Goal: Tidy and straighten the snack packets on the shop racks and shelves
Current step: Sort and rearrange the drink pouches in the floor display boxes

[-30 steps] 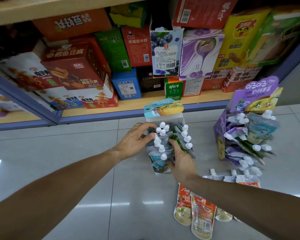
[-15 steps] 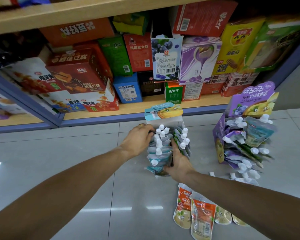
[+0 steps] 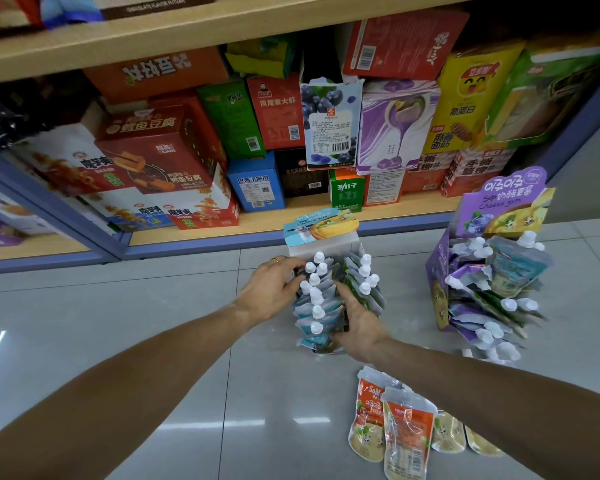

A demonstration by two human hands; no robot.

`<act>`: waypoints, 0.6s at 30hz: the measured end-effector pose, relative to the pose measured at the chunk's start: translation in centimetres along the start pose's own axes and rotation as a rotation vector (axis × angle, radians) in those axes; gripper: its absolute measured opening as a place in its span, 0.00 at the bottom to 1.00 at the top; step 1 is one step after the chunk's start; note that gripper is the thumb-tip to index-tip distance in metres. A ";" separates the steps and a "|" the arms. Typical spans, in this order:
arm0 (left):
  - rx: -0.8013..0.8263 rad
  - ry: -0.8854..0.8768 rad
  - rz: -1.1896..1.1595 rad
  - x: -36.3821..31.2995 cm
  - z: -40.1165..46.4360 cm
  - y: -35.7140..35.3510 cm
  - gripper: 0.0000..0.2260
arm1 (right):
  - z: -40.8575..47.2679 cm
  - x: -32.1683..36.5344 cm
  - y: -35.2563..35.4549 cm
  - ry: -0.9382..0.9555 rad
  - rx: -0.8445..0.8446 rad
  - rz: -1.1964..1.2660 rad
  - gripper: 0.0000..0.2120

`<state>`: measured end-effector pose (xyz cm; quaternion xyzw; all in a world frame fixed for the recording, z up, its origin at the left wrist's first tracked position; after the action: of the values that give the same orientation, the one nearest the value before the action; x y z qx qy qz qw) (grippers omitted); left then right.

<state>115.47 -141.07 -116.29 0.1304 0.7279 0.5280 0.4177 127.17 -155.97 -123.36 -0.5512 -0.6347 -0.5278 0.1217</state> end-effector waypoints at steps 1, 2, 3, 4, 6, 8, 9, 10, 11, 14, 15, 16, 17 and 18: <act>-0.008 0.000 0.002 0.1 0.0 -0.1 0.15 | 0.0 0.1 0.1 0.011 0.006 -0.014 0.51; -0.017 0.007 0.008 0.2 0.1 -0.2 0.15 | -0.1 0.2 0.3 0.021 0.010 -0.030 0.49; -0.025 0.019 0.013 0.2 0.1 -0.3 0.16 | -0.2 0.2 0.3 0.025 0.006 -0.045 0.47; -0.034 0.032 0.014 0.1 0.1 -0.3 0.16 | -0.3 0.2 0.3 0.019 -0.014 -0.063 0.44; -0.040 0.057 0.006 -0.1 0.1 -0.4 0.17 | -0.6 0.0 0.2 -0.033 -0.098 -0.105 0.32; -0.042 0.070 -0.024 -0.2 0.0 -0.4 0.17 | -0.7 -0.1 -0.1 -0.080 -0.178 -0.125 0.22; -0.053 0.069 -0.052 -0.2 -0.2 -0.4 0.17 | -0.7 -0.2 -0.1 -0.096 -0.195 -0.136 0.18; -0.069 0.065 -0.086 -0.1 -0.7 -0.4 0.17 | -0.7 -0.3 0.0 -0.113 -0.197 -0.156 0.15; -0.088 0.060 -0.121 -0.2 -1.3 -0.4 0.17 | -0.7 -0.3 0.1 -0.129 -0.194 -0.183 0.14; -0.149 0.071 -0.186 0.0 -3.9 -0.9 0.17 | -0.9 -1.0 0.6 -0.157 -0.179 -0.235 0.17; -0.190 0.069 -0.175 0.0 -4.7 -0.9 0.16 | -1.0 -1.2 0.8 -0.152 -0.172 -0.241 0.17; -0.241 0.052 -0.131 0.1 -5.3 -0.8 0.16 | -1.3 -1.2 1.0 -0.143 -0.160 -0.244 0.16; -0.292 0.019 -0.068 -0.1 -5.8 -0.6 0.14 | -1.6 -1.3 1.3 -0.124 -0.148 -0.244 0.15; -0.337 -0.040 -0.001 -0.3 -6.3 -0.3 0.13 | -1.9 -1.4 1.7 -0.108 -0.141 -0.232 0.14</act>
<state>111.04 -145.60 -115.82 0.0687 0.6208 0.6395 0.4483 128.24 -158.53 -122.72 -0.5088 -0.6611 -0.5513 -0.0138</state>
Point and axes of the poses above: each hand's wrist, its own z-axis towards the middle knuckle, its own y-axis out of the back of the hand, x = y × z, the point moved 3 cm from there along z, towards the middle knuckle, and after that the axes turned 6 degrees about -x, right-handed, at the moved point
